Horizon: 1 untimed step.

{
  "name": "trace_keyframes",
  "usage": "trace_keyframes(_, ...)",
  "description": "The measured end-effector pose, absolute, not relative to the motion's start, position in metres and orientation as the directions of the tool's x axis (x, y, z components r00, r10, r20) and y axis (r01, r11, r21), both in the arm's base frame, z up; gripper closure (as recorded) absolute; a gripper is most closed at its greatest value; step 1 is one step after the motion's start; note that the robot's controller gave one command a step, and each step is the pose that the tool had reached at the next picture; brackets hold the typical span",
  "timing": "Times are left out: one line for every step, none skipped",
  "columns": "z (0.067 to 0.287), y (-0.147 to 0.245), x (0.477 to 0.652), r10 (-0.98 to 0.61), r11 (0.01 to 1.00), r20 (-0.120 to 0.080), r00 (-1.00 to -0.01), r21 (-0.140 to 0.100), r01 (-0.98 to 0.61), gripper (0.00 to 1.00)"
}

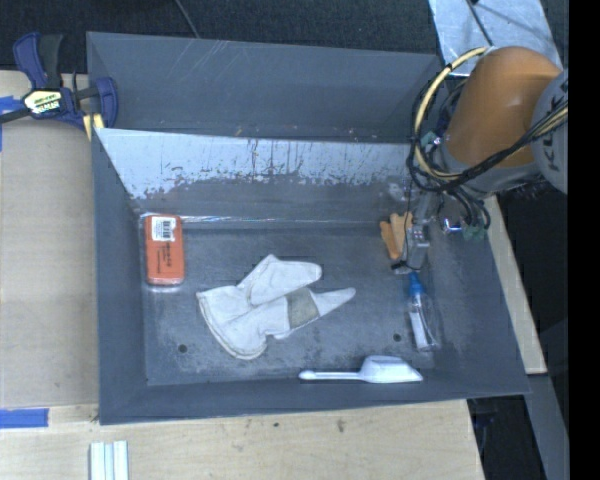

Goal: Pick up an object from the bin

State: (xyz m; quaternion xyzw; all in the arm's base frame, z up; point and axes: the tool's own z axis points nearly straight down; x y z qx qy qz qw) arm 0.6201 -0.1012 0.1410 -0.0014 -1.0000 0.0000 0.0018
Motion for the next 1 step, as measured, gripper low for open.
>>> trace_keyframes(0.1463, -0.1007, 0.6215, 0.000, 1.000, -0.004, -1.000, -0.001, 0.000, 1.00)
